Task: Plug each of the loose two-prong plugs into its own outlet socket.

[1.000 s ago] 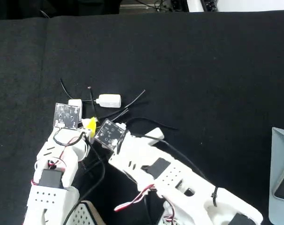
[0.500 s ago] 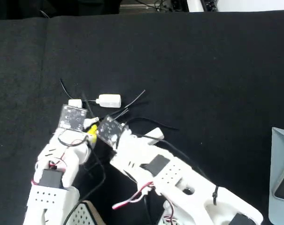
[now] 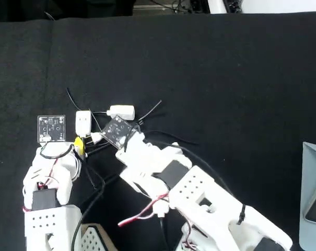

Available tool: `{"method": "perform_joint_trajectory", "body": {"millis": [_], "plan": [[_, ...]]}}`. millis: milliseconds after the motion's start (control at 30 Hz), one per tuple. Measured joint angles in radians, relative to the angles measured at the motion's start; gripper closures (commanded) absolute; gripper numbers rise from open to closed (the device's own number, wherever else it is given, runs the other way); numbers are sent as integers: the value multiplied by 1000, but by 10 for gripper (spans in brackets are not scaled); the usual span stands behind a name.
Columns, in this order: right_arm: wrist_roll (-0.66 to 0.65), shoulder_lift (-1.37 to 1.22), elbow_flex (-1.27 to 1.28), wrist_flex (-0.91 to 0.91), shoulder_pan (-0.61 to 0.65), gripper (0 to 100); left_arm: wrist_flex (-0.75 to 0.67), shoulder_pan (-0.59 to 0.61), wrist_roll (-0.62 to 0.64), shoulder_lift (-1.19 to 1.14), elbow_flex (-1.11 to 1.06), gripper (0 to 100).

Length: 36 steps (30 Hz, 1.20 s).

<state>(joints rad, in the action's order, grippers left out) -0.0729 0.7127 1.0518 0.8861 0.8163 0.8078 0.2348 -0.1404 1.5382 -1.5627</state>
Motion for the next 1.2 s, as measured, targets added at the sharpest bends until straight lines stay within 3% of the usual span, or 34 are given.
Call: {"method": "perform_joint_trajectory", "body": {"millis": [567, 1200], "plan": [[189, -683, -654, 407, 0, 890, 0, 0, 0, 0, 0, 827], [192, -870, -769, 451, -40, 888, 0, 0, 0, 0, 0, 827]]}}
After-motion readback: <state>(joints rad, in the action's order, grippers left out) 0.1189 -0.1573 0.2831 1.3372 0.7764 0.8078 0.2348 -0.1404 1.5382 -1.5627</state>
